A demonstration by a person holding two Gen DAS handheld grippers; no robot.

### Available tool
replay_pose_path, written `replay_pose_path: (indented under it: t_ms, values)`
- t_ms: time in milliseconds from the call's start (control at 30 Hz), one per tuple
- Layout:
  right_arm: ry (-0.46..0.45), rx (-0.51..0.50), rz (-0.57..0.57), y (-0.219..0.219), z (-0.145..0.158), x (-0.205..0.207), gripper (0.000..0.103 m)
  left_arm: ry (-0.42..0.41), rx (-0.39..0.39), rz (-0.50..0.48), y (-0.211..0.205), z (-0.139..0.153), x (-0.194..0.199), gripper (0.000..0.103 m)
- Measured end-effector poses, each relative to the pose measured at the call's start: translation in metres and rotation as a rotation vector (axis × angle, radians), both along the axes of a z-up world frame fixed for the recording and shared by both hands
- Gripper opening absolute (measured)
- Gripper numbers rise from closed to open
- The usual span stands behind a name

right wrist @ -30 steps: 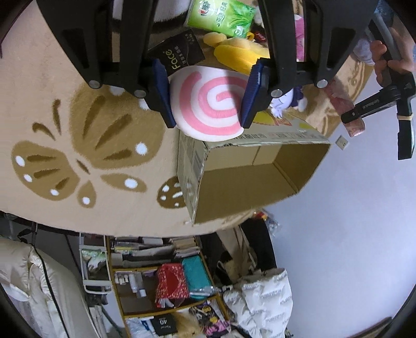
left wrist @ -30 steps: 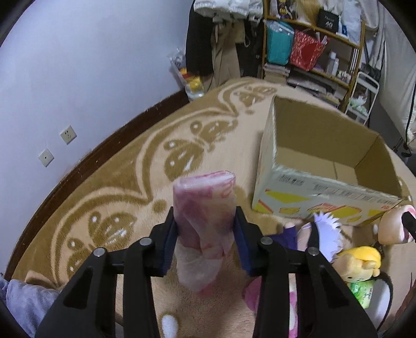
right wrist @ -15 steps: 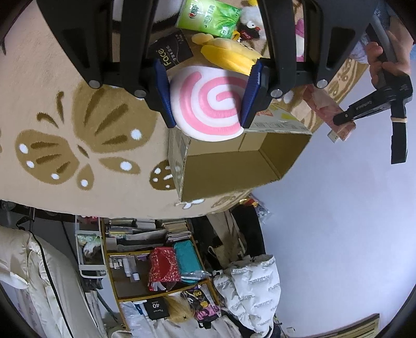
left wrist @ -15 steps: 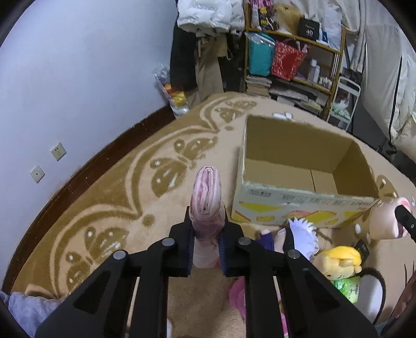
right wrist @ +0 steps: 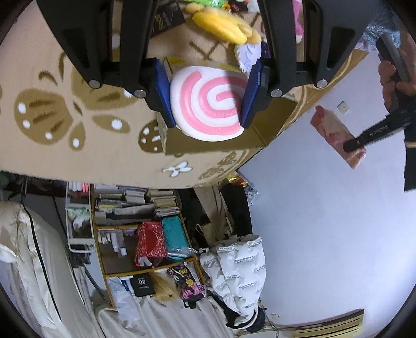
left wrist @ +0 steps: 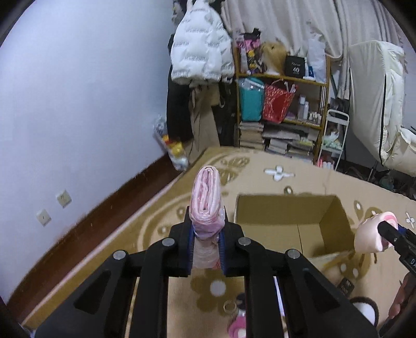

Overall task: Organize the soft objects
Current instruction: 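Lift the tissue pack into the box with the left tool while the right tool drops the cake plush in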

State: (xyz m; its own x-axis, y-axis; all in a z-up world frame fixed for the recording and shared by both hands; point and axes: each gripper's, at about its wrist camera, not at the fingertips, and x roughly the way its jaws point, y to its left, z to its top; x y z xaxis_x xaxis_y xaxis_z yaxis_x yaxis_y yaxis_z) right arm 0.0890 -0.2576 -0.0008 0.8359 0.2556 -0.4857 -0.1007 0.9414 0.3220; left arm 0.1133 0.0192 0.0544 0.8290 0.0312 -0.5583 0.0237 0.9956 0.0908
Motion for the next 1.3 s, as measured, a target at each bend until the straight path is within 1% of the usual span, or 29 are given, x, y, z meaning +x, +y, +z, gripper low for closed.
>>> replay_pose_path:
  t_ms: [133, 233, 367, 500, 567, 667, 800, 967, 1067, 1167, 1200, 1233, 1300]
  values:
    - [-0.017, -0.003, 0.004, 0.000, 0.005, 0.016, 0.053, -0.038, -0.002, -0.030, -0.011, 0.014, 0.013, 0.014]
    - [-0.031, -0.009, 0.004, 0.000, 0.008, 0.027, 0.053, -0.064, -0.003, -0.069, -0.025, 0.018, 0.023, 0.014]
    - [-0.036, -0.012, 0.007, -0.001, 0.008, 0.037, 0.053, -0.077, 0.005, -0.119, -0.041, 0.013, 0.031, 0.014]
    - [-0.026, -0.022, 0.013, 0.001, 0.003, 0.052, 0.054, -0.079, -0.001, -0.166, -0.057, -0.003, 0.037, 0.014]
    - [-0.015, -0.029, 0.021, 0.004, -0.002, 0.059, 0.054, -0.065, 0.011, -0.177, -0.064, -0.013, 0.041, 0.014]
    - [0.005, -0.033, 0.038, 0.008, -0.011, 0.065, 0.054, -0.018, 0.007, -0.190, -0.072, -0.031, 0.050, 0.015]
    - [0.029, -0.055, 0.068, 0.015, -0.024, 0.069, 0.056, 0.044, -0.043, -0.203, -0.074, -0.051, 0.062, 0.015]
    - [0.067, -0.069, 0.073, 0.015, -0.039, 0.075, 0.058, 0.106, -0.056, -0.167, -0.073, -0.070, 0.076, 0.018]
    - [0.069, -0.072, 0.068, 0.013, -0.043, 0.076, 0.060, 0.123, -0.052, -0.139, -0.070, -0.077, 0.080, 0.019]
    - [0.062, -0.073, 0.068, 0.014, -0.043, 0.075, 0.068, 0.117, -0.039, -0.121, -0.066, -0.078, 0.079, 0.020]
    - [0.056, -0.077, 0.056, 0.014, -0.042, 0.074, 0.077, 0.116, -0.039, -0.117, -0.065, -0.078, 0.078, 0.022]
    - [0.048, -0.078, 0.047, 0.013, -0.041, 0.072, 0.085, 0.117, -0.041, -0.115, -0.063, -0.077, 0.077, 0.027]
    - [0.028, -0.072, 0.030, 0.010, -0.038, 0.069, 0.093, 0.123, -0.050, -0.109, -0.060, -0.077, 0.074, 0.032]
